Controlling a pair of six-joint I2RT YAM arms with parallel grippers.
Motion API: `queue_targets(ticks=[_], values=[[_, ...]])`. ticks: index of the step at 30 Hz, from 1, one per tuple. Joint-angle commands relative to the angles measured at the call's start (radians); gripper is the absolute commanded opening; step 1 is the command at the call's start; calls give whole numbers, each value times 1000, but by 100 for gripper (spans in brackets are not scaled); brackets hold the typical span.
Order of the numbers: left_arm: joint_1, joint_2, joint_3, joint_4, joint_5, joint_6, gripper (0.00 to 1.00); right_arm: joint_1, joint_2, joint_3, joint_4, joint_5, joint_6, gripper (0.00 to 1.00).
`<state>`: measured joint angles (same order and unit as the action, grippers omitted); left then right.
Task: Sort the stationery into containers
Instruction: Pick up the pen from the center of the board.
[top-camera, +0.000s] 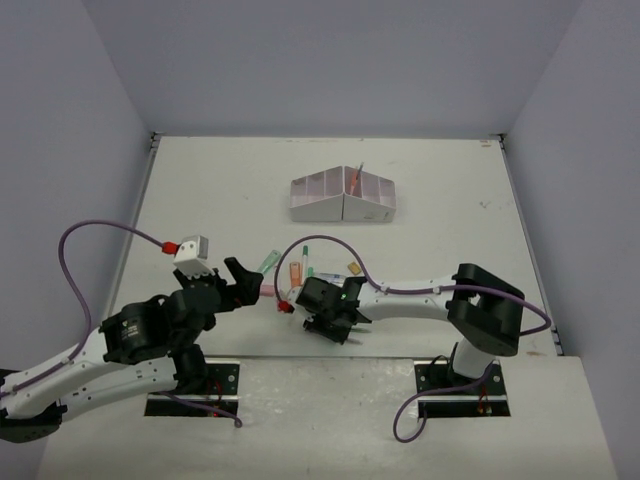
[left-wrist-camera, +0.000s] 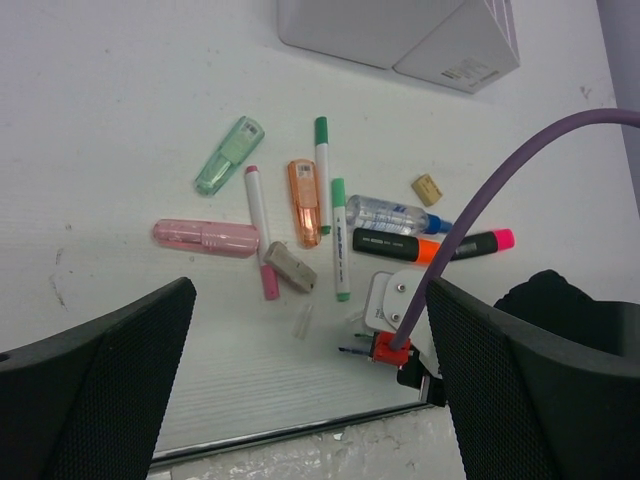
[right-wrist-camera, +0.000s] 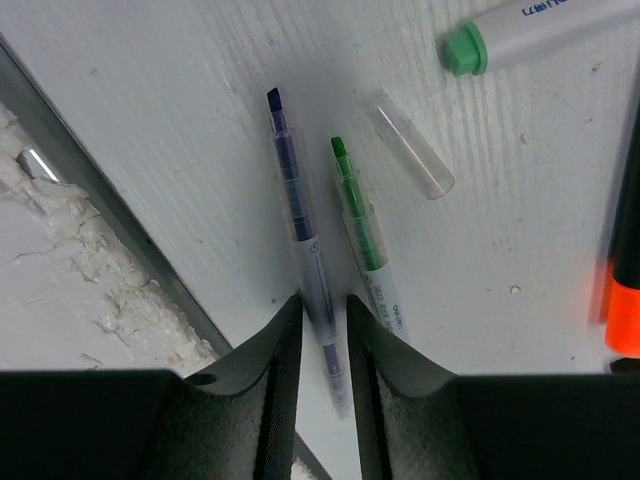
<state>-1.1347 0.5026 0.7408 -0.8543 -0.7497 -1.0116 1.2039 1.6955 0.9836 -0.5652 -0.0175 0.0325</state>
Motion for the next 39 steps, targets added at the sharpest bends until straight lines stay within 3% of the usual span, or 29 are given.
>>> queue_targets(ticks=[1, 9, 15, 22, 28, 32, 36, 39], values=[[-5, -6, 42, 6, -69, -32, 100, 19, 14, 27, 23, 8, 8, 24], [-5, -48, 57, 13, -95, -25, 100, 54, -26, 8, 50, 28, -2, 11], [-5, 2, 120, -86, -159, -64, 100, 60, -142, -40, 90, 25, -24, 0], [-5, 77, 141, -65, -168, -27, 100, 50, -409, -127, 96, 42, -25, 0], [-3, 330, 126, -45, -139, -59, 100, 2, -695, -193, 149, 176, -4, 0], [9, 501, 95, 68, -90, -31, 99, -34, -763, -203, 165, 362, 53, 0], [33, 641, 72, 265, 67, 159, 95, -99, -774, -214, 154, 534, 182, 0], [33, 710, 71, 399, 205, 266, 84, -146, -831, -242, 124, 634, 290, 0]])
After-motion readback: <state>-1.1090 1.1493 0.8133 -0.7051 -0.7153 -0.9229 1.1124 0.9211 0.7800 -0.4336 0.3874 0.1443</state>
